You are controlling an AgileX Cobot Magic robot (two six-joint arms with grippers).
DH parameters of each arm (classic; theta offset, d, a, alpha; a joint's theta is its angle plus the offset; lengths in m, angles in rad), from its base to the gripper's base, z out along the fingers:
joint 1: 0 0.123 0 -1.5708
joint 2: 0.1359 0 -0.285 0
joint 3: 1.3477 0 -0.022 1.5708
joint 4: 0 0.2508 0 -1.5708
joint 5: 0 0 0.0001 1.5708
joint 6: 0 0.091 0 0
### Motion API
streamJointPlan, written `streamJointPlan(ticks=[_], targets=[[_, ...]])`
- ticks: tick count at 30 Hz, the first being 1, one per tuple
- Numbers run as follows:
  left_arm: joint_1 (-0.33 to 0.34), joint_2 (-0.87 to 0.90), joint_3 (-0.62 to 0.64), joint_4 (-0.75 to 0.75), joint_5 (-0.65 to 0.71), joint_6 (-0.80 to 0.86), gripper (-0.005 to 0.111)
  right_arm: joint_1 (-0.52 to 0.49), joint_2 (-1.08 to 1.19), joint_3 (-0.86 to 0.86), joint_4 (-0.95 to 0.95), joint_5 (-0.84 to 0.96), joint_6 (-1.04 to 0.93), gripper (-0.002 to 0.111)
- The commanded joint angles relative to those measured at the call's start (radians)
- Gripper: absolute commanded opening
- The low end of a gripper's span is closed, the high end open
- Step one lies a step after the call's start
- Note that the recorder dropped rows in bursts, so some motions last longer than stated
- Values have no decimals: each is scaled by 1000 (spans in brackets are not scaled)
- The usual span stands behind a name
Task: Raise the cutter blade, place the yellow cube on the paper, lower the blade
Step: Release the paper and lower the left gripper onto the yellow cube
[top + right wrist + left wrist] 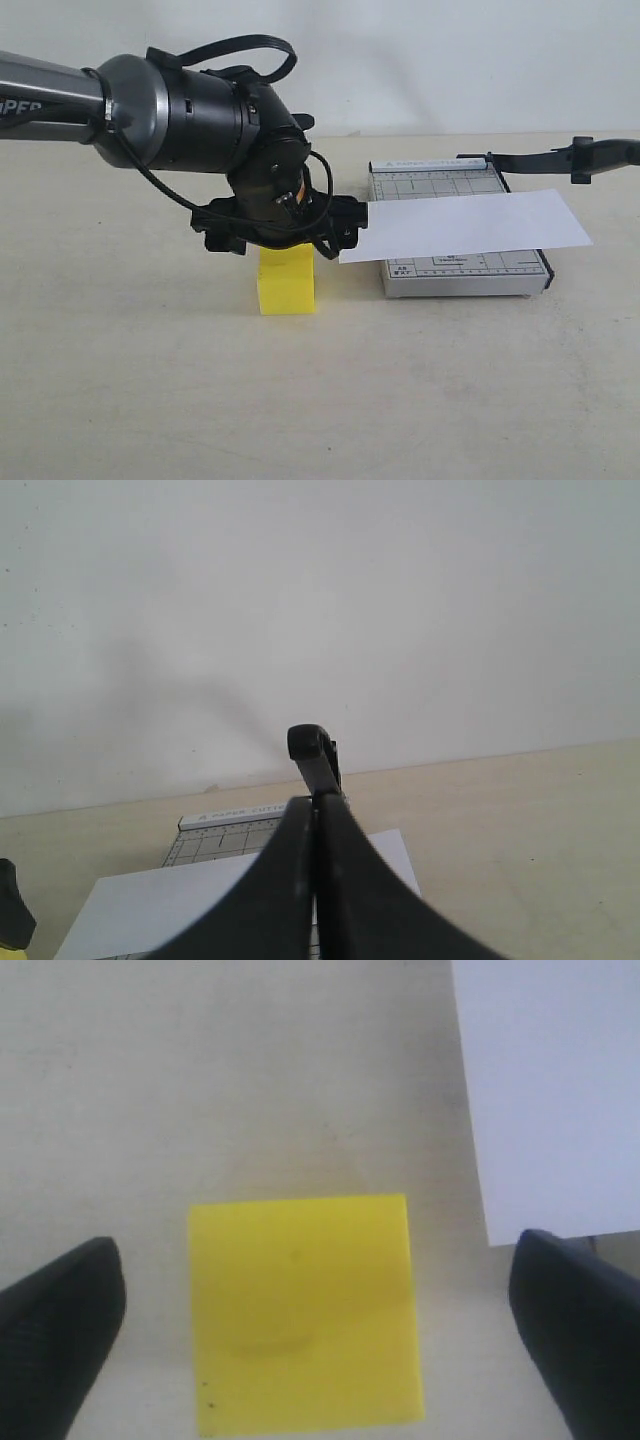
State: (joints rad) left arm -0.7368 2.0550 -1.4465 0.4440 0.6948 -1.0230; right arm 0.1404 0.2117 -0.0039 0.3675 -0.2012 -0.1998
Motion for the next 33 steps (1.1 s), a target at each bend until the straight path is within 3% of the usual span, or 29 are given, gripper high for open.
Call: streamJointPlan(ticks=[1, 23, 26, 33], targets=[[17, 1, -3, -6, 11, 4, 98, -2, -5, 4, -6, -3, -1, 0], [29, 81, -3, 8, -21, 47, 97, -2, -5, 4, -6, -3, -1, 0], [29, 81, -3, 16, -14, 47, 83, -2, -5, 4, -6, -3, -1, 0], [29, 60, -3, 4, 29, 120, 17, -2, -5, 4, -6, -3, -1, 0]])
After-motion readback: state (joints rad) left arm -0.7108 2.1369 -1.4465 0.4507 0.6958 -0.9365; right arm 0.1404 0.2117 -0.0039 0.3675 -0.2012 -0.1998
